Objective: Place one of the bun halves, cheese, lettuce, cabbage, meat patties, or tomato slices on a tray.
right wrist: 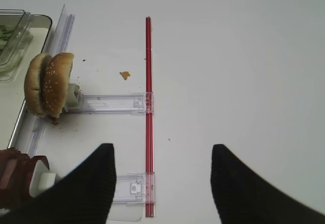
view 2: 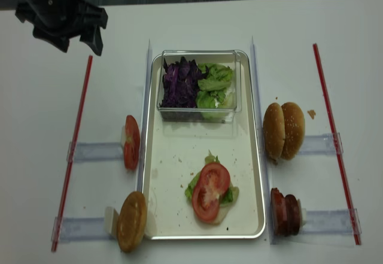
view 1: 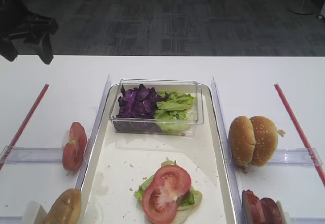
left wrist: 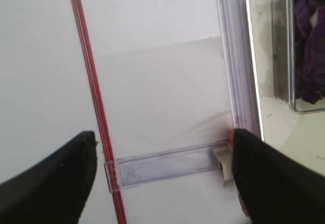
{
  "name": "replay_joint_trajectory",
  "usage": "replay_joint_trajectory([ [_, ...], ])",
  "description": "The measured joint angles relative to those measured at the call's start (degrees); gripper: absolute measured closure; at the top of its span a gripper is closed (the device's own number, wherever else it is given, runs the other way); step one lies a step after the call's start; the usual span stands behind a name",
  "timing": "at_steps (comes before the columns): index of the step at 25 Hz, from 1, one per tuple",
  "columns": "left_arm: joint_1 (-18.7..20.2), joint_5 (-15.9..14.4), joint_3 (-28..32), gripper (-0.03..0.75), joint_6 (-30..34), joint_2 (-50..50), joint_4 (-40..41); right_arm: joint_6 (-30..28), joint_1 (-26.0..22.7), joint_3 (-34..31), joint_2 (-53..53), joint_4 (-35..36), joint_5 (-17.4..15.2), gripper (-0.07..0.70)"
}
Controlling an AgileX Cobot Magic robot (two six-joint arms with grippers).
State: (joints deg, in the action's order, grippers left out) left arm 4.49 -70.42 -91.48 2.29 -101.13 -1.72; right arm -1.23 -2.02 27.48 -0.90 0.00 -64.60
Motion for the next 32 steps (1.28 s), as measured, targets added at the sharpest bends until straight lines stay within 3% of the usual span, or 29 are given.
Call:
replay_joint_trajectory([
  [25, 0.0, -2.0, 0.0, 0.207, -0.4, 34.1, 0.0, 0.0, 0.0, 0.0, 0.0, 0.0, 0.0, 0.186],
  [32, 0.0, -2.4, 6.1, 0.207, -0.5, 43.8, 0.0, 0.2, 0.0, 0.0, 0.0, 0.0, 0.0, 0.186],
])
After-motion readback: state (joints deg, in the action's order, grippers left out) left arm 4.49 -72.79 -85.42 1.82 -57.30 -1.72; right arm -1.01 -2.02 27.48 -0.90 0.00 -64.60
